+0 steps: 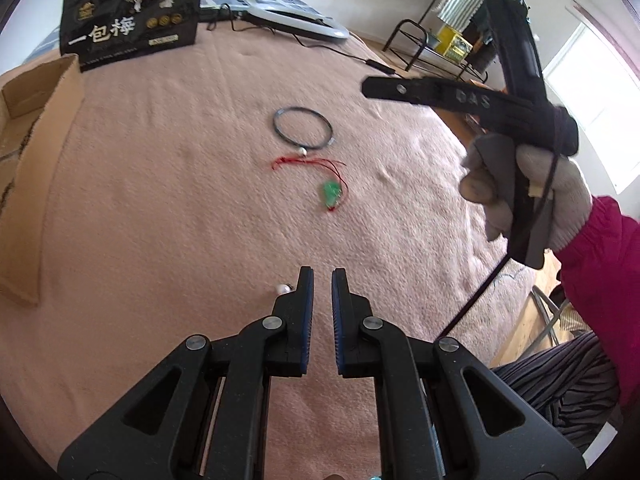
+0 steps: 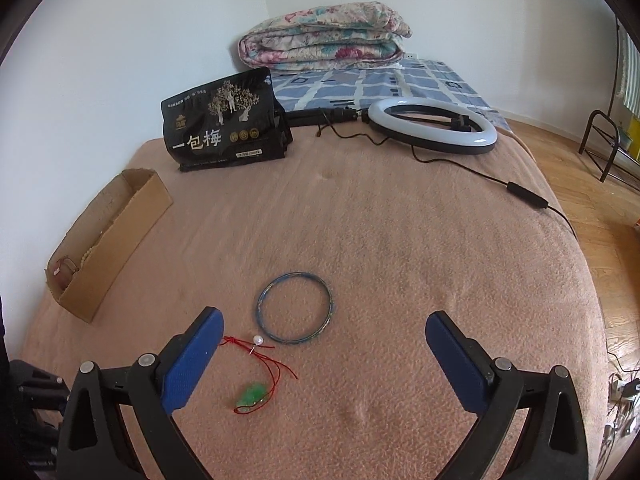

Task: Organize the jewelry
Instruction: 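Move both open grippers away from the box toward the loose jewelry, then close the left gripper on the pearl earring while the right gripper grasps the blue bangle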

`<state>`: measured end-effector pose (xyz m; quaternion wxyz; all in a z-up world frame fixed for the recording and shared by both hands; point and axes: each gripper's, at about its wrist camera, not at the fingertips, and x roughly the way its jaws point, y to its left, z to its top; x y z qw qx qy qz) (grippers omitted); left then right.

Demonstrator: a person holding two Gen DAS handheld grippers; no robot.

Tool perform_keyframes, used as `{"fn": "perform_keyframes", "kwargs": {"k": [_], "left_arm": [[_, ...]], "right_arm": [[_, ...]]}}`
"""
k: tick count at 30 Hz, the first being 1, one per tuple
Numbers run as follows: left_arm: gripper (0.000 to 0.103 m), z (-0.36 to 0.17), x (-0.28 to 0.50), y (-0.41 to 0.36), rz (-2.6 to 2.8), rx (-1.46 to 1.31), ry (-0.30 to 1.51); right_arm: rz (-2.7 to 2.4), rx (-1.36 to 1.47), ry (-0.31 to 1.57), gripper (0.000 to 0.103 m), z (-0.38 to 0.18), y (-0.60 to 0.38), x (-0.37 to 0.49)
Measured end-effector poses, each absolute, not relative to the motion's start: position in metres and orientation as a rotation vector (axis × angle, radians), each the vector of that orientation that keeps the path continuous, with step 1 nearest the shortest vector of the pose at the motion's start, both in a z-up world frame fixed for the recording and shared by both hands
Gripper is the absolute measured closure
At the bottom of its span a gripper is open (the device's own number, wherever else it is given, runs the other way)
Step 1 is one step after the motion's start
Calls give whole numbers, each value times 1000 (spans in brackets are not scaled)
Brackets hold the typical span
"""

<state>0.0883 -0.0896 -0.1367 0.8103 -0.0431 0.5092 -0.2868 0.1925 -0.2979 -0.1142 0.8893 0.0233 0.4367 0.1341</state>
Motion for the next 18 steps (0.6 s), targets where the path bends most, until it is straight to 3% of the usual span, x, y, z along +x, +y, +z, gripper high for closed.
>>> {"fn": "perform_keyframes", "kwargs": {"k": [18], "left_arm": [[97,-165,84,-104,-576,17,1105]], "right_arm": [[232,66,977,0,-155,-290,219]]}}
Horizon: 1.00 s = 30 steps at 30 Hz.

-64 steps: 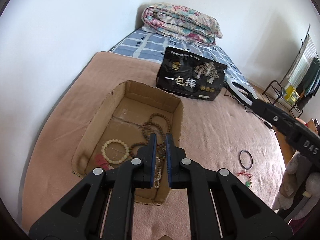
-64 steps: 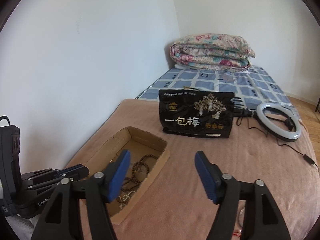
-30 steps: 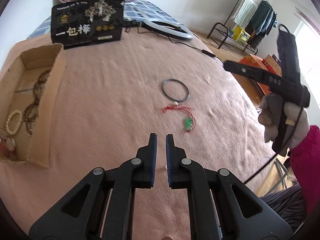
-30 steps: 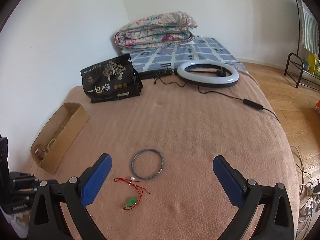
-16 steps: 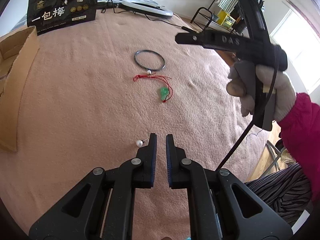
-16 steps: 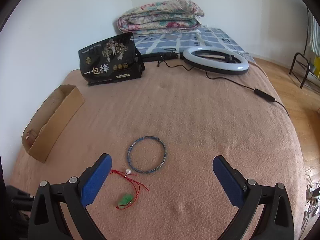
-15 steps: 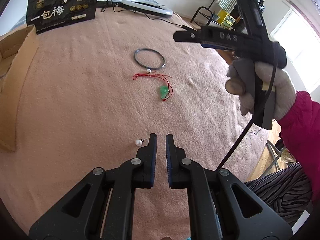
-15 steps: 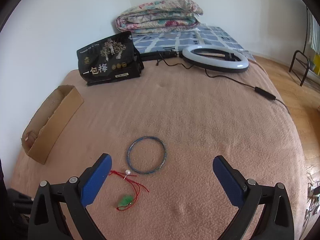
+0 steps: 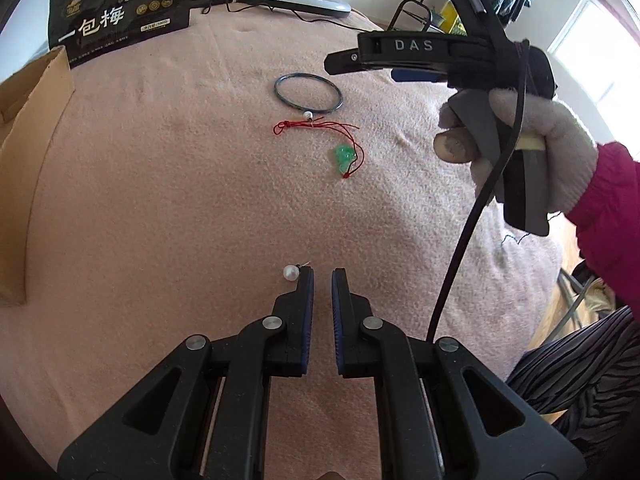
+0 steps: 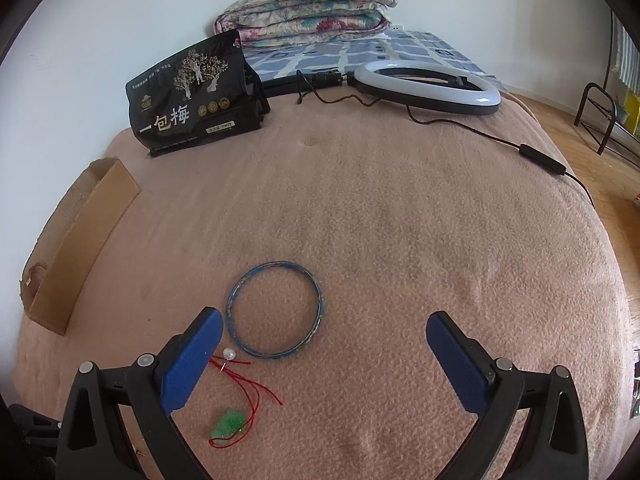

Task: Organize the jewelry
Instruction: 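Close the left gripper on the pearl earring while the right gripper grasps the blue bangle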

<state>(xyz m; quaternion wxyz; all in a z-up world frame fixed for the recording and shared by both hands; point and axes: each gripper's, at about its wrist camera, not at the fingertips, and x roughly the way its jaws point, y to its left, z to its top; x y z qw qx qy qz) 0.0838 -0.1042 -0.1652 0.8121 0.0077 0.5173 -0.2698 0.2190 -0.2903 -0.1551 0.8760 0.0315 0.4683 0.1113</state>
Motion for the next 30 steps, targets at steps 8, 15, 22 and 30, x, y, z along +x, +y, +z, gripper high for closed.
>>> {"fn": "perform_keyframes", "kwargs": {"k": [8,15,22,30], "left_arm": [[59,-162,81,-103,-533,46,1064],[59,-161,83,-104,-523,44,1045],[63,-165,88,-102,-521,56,1041],[81,-175,90,-105,-545,64,1069]], "right_arm": [[237,74,963,0,-154,-291,221],[247,63,973,0,-159,-285,222],[277,44,977,0,-166,-272,227],[276,20,990,0,-177,-263,231]]}}
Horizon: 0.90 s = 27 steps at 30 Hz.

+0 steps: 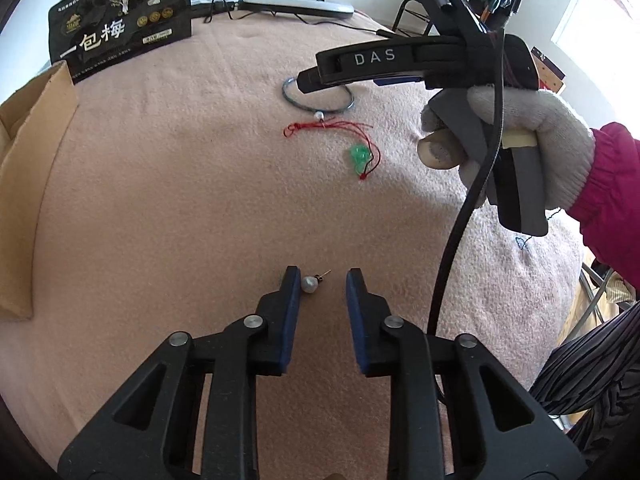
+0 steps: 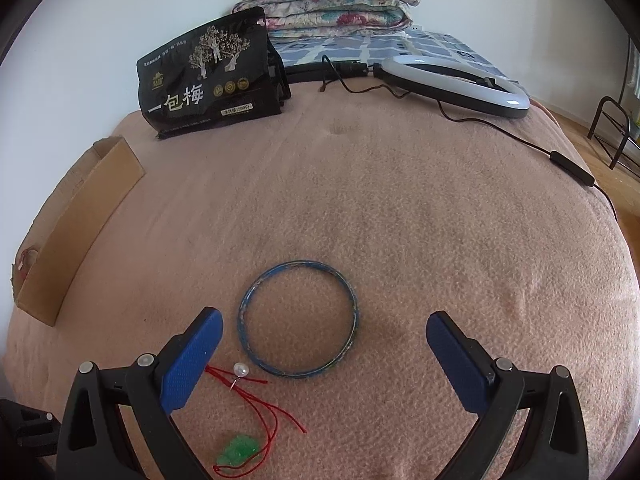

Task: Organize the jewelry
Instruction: 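Close the left gripper on the pearl earring while the right gripper grasps the blue bangle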

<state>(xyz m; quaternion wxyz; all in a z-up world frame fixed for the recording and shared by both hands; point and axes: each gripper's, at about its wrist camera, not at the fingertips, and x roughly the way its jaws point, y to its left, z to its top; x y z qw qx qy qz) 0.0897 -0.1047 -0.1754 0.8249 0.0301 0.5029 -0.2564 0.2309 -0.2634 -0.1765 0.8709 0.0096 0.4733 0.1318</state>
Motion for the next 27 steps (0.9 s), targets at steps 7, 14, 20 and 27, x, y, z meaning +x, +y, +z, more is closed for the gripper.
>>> {"fn": "perform_keyframes", "kwargs": {"k": [7,14,20,27], "left_arm": [[90,-179,94,-100,-543,32,1083],[91,-180,93,-100,-544,30,1082],[93,-180,94,-100,-542,22,1087],[93,-180,95,-99,-543,19,1086]], "right_arm": [[302,7,998,0,-181,-254,234],[296,-39,1023,0,-188,-242,240],[273,-105,1063,5,-191,-236,244],[279,-93,1063,30,-186,-241,244]]}}
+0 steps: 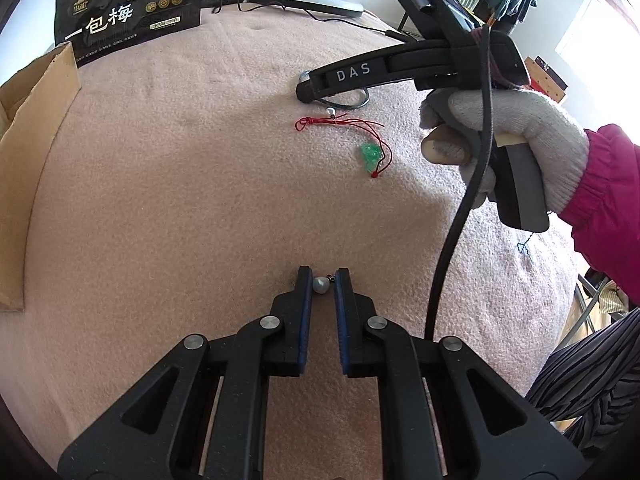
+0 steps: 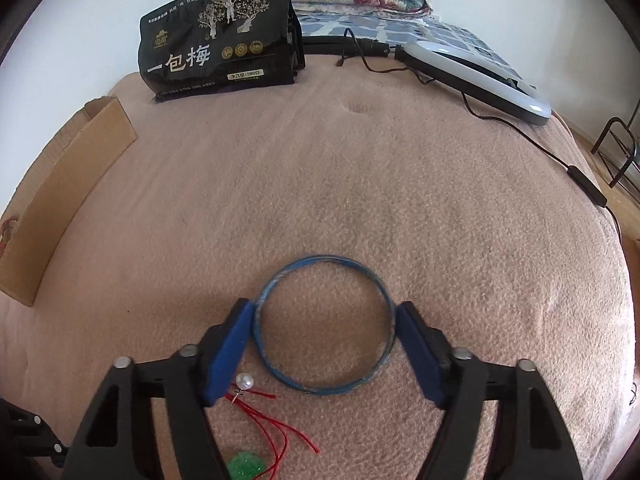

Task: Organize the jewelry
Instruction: 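Close the left gripper on the pearl earring while the right gripper grasps the blue bangle, then carry the pearl earring and blue bangle over the cardboard box with both grippers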

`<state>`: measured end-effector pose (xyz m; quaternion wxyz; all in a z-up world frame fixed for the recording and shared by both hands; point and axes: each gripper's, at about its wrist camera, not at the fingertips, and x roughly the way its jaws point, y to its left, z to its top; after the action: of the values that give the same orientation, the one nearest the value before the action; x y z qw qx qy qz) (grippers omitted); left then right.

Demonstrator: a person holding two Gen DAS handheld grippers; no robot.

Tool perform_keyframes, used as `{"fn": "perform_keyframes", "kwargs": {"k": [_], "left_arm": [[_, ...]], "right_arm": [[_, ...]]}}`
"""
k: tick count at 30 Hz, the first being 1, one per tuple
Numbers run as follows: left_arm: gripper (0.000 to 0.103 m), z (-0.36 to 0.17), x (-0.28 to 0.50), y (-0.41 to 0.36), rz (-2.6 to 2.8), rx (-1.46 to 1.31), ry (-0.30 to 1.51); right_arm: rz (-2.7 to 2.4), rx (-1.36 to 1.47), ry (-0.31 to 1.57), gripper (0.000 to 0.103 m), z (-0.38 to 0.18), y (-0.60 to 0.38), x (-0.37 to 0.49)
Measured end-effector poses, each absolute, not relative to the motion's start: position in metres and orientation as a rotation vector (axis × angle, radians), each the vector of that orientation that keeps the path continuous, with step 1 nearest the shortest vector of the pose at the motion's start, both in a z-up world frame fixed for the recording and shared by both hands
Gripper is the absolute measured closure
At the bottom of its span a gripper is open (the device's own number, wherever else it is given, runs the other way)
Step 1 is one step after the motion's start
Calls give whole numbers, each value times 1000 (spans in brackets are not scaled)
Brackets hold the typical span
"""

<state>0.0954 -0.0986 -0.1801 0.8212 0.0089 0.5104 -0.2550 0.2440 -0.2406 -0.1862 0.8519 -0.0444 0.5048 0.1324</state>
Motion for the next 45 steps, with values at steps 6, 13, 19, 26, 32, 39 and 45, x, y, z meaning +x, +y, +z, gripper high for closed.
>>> {"fn": "perform_keyframes", "kwargs": {"k": [6,13,19,26,32,39,45], "left_arm": [[93,-179,97,-98,-542,9,1089],[94,-174,94,-98,-542,16,1073],[94,-166,92,-94,-535,2,1057],[94,-148,90,-89,-534,-22,1016],[94,-136,89,-81,-527,-40,987],[94,-118,92,-65,-501,-69,929],[94,-105,95,-42,-458,-86,894]], "right_arm": [[278,-102,1049,30,-183,-240,240],[276,-104,1010,30,-170,-242,235],[272,-101,982,30,-156,-245,231],[261,-93,932,30,-131,-250,223],[258,-73,892,30,-111,-249,215],[271,-53,844,30,-87,-237,205],[298,-36,794,30,-64,-219,199]]}}
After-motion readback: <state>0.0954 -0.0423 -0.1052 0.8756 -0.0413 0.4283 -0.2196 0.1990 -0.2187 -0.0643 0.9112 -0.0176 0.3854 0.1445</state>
